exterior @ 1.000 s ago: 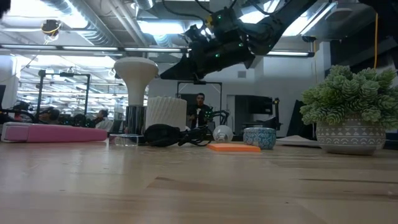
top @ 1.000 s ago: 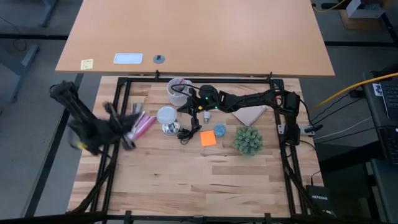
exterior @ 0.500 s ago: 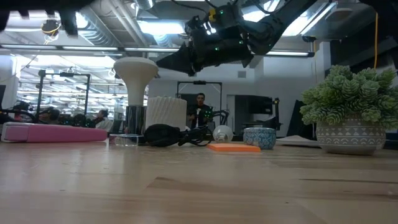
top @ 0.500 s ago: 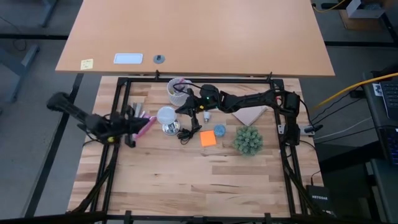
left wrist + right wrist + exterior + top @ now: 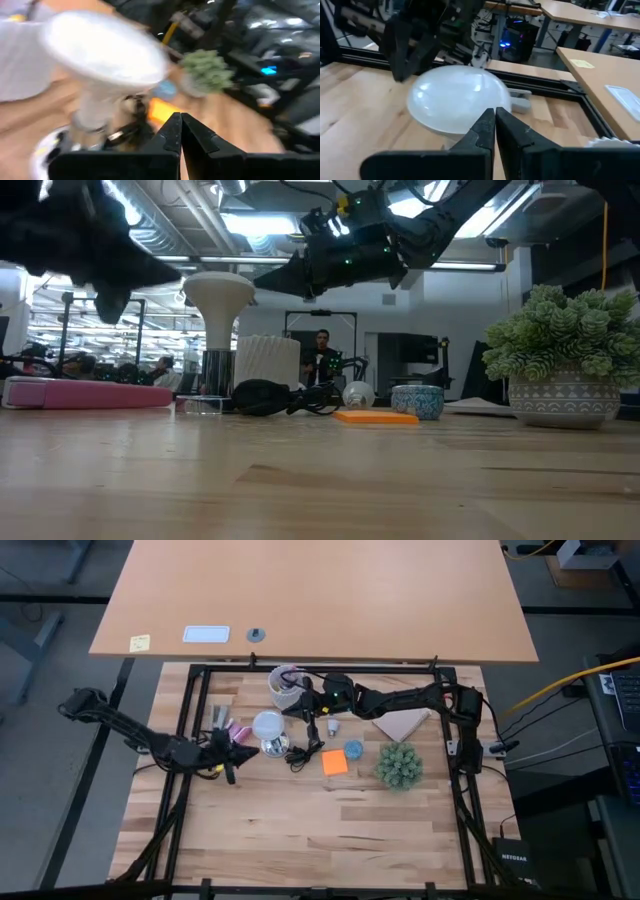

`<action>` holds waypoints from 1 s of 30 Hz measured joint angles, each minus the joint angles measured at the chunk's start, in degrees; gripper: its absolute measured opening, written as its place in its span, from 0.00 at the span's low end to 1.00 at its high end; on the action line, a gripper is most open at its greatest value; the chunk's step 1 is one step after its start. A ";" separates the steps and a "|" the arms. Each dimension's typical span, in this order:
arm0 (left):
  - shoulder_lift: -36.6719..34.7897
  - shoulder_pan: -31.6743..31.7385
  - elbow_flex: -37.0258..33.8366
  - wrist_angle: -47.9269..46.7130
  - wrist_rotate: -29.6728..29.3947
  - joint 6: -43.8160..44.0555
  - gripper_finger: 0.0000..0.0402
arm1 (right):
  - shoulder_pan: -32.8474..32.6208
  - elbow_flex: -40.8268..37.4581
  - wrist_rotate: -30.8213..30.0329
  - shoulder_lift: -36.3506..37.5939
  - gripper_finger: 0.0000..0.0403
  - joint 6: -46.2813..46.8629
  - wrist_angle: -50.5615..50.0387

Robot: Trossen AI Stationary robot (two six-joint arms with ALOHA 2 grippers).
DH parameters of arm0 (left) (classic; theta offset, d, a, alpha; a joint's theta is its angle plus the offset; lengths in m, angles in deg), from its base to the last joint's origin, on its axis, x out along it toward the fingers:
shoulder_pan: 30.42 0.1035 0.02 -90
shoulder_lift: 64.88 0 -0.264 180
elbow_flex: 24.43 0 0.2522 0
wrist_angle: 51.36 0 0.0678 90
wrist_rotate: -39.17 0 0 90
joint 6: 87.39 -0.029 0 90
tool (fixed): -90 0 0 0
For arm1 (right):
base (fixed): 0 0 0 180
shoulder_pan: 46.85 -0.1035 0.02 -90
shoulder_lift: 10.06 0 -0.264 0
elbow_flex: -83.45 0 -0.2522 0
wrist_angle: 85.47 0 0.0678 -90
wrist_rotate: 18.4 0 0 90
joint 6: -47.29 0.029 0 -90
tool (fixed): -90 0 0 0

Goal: Screw lightbulb
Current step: Insert the lightbulb into the silver lamp

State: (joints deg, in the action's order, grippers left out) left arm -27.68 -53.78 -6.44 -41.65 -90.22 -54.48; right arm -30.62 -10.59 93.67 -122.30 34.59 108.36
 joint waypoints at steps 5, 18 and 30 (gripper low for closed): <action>2.97 0.50 0.00 0.24 -7.86 -4.26 0.00 | 0.82 0.00 -0.41 0.00 0.05 0.28 -0.03; 3.58 1.81 0.02 4.24 0.41 -18.10 0.00 | -0.27 0.04 1.04 -1.16 0.05 1.85 0.31; 3.58 6.61 0.09 14.61 27.89 -17.71 0.00 | 0.69 0.02 4.62 -1.16 0.05 4.95 2.82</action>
State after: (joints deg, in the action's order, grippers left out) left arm -24.10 -47.16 -6.35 -27.04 -62.34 -72.18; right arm -29.92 -10.56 98.29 -123.46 39.54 111.18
